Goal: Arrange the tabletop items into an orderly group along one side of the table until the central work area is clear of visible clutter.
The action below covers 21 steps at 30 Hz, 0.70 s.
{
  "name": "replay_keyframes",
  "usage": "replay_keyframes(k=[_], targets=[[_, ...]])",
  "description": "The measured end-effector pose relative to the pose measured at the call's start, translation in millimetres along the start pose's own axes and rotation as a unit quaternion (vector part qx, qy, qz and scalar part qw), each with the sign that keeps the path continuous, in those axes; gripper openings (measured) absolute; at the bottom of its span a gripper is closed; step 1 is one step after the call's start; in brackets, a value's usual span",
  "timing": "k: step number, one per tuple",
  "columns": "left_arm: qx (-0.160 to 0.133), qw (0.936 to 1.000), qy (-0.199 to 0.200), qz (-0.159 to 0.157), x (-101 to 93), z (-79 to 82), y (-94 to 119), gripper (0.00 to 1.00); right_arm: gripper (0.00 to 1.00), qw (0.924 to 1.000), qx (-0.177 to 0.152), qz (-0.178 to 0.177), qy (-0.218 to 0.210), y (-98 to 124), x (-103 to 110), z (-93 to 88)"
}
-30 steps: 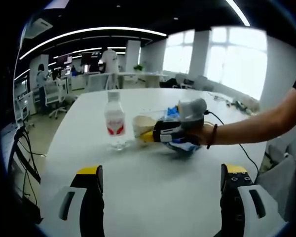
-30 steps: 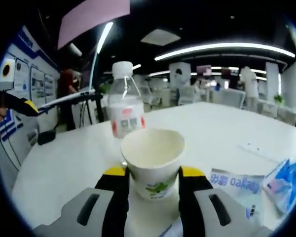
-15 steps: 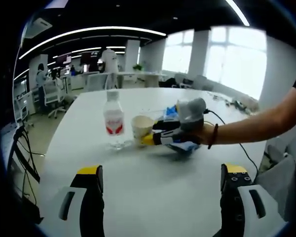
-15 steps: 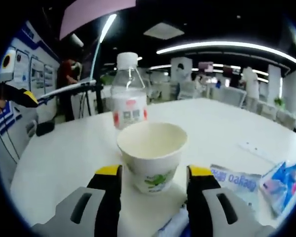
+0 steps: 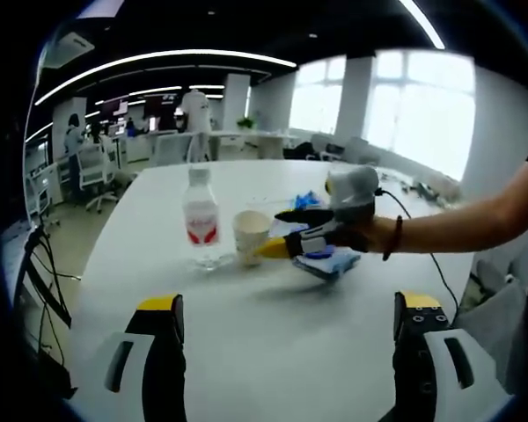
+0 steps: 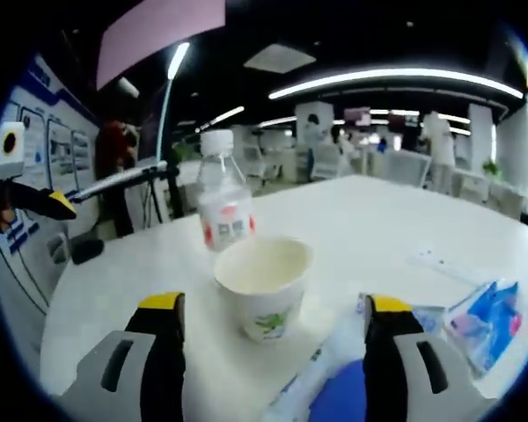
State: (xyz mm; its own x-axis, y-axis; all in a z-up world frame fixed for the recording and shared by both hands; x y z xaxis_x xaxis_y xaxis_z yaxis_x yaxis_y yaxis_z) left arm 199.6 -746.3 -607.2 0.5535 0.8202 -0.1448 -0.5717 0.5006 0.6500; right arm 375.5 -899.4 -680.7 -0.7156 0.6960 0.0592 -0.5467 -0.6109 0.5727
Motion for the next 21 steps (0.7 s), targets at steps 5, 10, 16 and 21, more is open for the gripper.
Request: replay_keyframes(k=[5,10,16,21], targets=[[0.001,1.0,-0.001,0.001,-2.0,0.5,1.1,0.97,0.88,0.9996,0.003,0.002,-0.028,19.2,-3.6,-0.1],[-0.001,1.0,-0.002,0.001,-4.5,1.8,2.3,0.97,0.9,0.9992,-0.001,-0.004,-0.039,40.7,-11.3,-2.4],[-0.006,1.0,-0.002,0.001,-7.7,5.1,3.0,0.97,0.91,0.9986,0.003,-0.021,-0.048,64.9,-21.2,-10.9],[-0.006,1.0,-0.004,-0.003,-10.6,5.4,2.1,0.97,0.9,0.9977,0.007,-0.039,-0.054,87.6,-31.1,-21.9]])
Point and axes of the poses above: the point that each gripper's makers call its tool centre point, and the gripper's own axes: y roughly backward along the fingers, x roughly to its left, z roughly out of its top, the point moved 5 cm from there along y, roughly backward along the fingers, and after that the axes turned 15 degrees about x, right-handed, at the moved point
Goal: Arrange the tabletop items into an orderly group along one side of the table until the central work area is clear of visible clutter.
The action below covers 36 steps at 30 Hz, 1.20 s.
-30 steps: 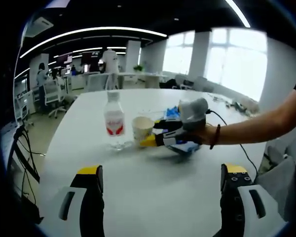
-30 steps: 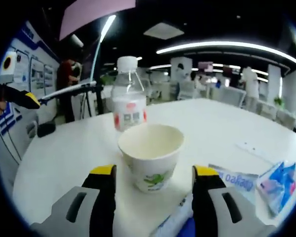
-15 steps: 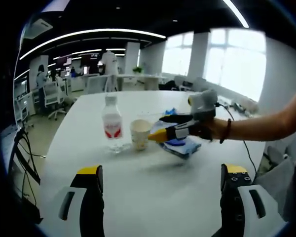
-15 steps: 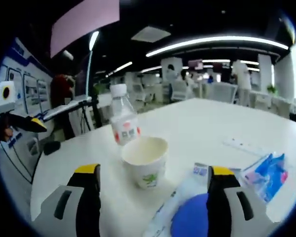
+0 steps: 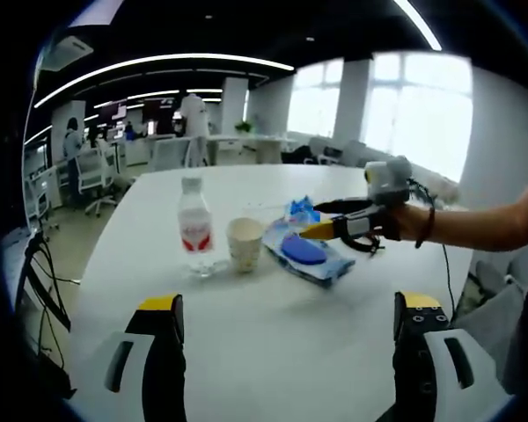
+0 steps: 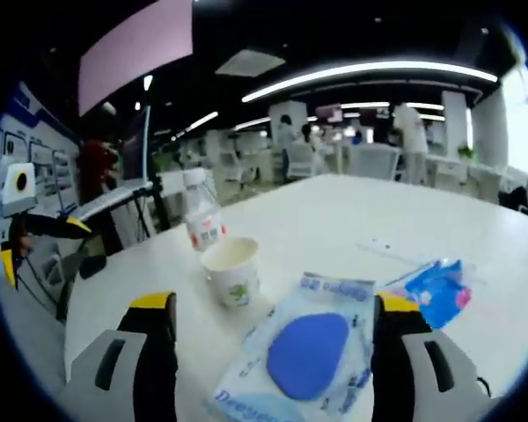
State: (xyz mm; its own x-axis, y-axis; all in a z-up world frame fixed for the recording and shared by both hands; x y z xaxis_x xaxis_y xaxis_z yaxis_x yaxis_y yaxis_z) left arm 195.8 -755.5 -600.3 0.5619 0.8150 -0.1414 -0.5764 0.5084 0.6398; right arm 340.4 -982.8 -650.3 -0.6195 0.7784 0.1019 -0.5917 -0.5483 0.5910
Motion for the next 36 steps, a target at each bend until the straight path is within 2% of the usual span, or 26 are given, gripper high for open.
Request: replay_keyframes(k=[7,9,11,18,28,33,35,36], targets=[[-0.001,1.0,-0.006,-0.003,-1.3,2.9,-1.2,0.97,0.88,0.9994,-0.008,-0.018,-0.029,24.3,-16.8,-10.8],[0.0,1.0,-0.008,-0.003,-2.1,3.4,-1.4,0.97,0.88,0.9989,0.001,-0.024,-0.041,29.6,-22.6,-14.9],[0.005,1.0,-0.007,-0.003,-2.7,2.9,-2.0,0.97,0.86,0.9987,0.001,-0.035,-0.036,34.3,-26.4,-17.0],[0.015,0.9998,-0.01,-0.007,-8.3,1.7,-3.4,0.97,0.82,0.9969,0.033,-0.058,-0.043,54.5,-46.9,-41.9],[0.012,0.9999,-0.01,0.0,-10.4,-1.0,2.3,0.97,0.76,0.9948,0.055,-0.065,-0.056,66.8,-58.1,-64.1],[0.019,0.9998,-0.006,-0.001,-11.6,-6.1,3.5,0.97,0.68,0.9894,0.113,-0.082,-0.038,67.1,-65.4,-85.7],[0.017,0.9998,-0.005,-0.001,-11.6,-6.5,4.2,0.97,0.65,0.9889,0.12,-0.079,-0.039,65.4,-66.2,-89.6],[0.014,0.9999,-0.005,-0.001,-11.3,-6.4,4.5,0.97,0.63,0.9868,0.136,-0.077,-0.043,64.7,-67.4,-95.1]])
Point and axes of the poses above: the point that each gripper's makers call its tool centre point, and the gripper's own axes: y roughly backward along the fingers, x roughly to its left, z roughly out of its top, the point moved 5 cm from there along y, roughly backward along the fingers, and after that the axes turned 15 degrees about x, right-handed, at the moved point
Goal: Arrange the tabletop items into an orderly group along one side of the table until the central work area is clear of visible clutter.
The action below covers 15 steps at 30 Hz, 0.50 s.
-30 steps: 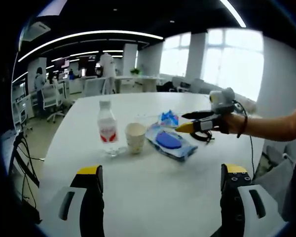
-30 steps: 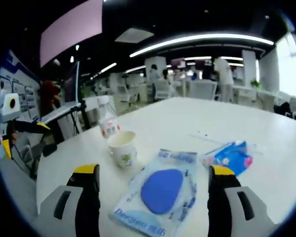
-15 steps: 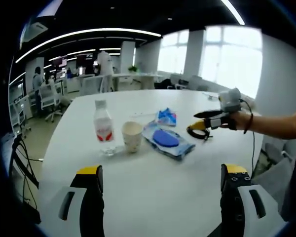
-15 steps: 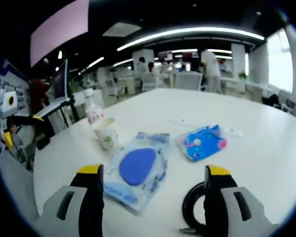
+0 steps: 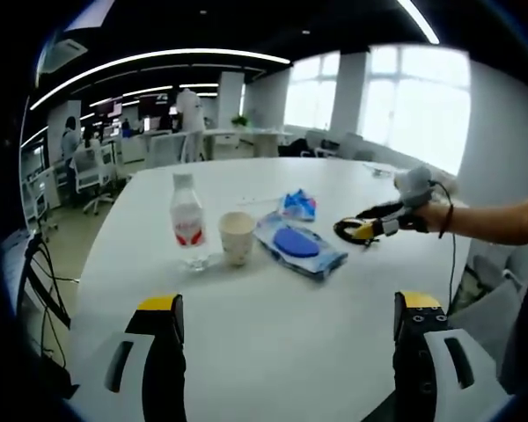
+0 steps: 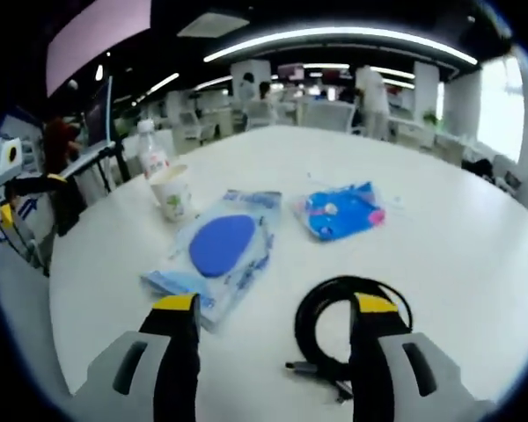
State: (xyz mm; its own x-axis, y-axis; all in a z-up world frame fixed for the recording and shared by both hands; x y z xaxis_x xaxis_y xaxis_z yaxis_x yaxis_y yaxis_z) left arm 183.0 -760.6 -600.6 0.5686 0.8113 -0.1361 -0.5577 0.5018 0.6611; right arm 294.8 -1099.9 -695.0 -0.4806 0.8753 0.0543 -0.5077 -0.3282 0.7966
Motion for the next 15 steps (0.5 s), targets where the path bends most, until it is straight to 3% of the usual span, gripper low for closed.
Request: replay_keyframes(k=[15], targets=[[0.018,0.9998,-0.005,0.001,2.6,-1.9,-3.1,0.97,0.39,0.9991,0.043,-0.002,-0.006,-17.2,-11.4,-7.9]])
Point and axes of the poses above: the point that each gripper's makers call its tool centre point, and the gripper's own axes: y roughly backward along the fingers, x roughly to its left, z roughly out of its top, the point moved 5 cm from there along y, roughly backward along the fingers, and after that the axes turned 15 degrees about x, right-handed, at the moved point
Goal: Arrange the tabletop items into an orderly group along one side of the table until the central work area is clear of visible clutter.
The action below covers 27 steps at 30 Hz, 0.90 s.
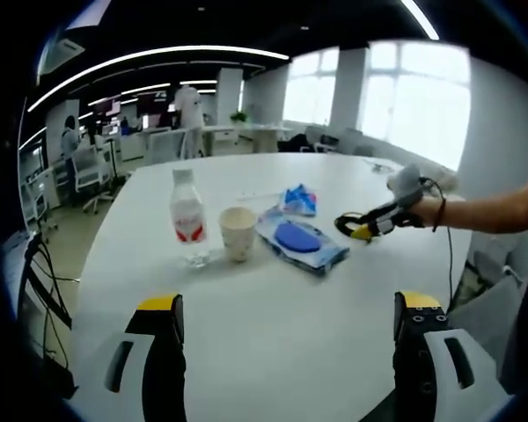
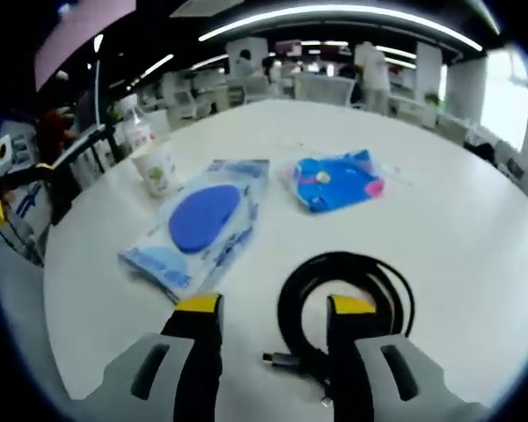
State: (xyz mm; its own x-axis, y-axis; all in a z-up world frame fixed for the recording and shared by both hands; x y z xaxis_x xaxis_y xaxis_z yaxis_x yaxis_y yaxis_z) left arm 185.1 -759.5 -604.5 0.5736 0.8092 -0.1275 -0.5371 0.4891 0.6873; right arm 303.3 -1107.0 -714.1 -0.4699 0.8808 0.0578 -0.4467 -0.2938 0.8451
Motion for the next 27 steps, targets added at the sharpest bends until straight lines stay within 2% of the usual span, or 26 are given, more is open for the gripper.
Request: replay_keyframes(k=[3,11,14,18,20,22,27], targets=[[-0.002,1.0,-0.001,0.001,0.6,0.1,-0.2,0.97,0.32,0.9999,0.013,-0.002,0.0,-4.2,-1.1,-2.1],[-0.012,0.9998,0.001,0.014,4.7,1.6,2.9,0.97,0.25,0.9993,0.036,-0.001,-0.005,-15.4,-6.3,-2.9],[-0.011,0.9998,0.005,0.015,5.8,0.2,3.6,0.97,0.24,0.9992,0.036,-0.003,-0.016,-15.1,-7.3,-2.1],[-0.009,0.9998,0.005,0.018,6.0,-0.7,4.0,0.97,0.14,0.9987,0.043,-0.026,-0.007,-15.5,-13.9,-2.8],[-0.01,0.9998,0.005,0.018,5.7,-0.1,4.2,0.97,0.09,0.9985,0.04,-0.025,-0.026,-14.7,-17.2,-3.2],[-0.011,0.9998,0.005,0.019,5.9,0.3,4.6,0.97,0.09,0.9983,0.035,-0.02,-0.041,-14.5,-17.7,-3.0],[-0.011,0.9997,0.005,0.02,6.0,-0.2,5.9,0.97,0.07,0.9982,0.034,-0.022,-0.043,-14.7,-14.3,-2.2]])
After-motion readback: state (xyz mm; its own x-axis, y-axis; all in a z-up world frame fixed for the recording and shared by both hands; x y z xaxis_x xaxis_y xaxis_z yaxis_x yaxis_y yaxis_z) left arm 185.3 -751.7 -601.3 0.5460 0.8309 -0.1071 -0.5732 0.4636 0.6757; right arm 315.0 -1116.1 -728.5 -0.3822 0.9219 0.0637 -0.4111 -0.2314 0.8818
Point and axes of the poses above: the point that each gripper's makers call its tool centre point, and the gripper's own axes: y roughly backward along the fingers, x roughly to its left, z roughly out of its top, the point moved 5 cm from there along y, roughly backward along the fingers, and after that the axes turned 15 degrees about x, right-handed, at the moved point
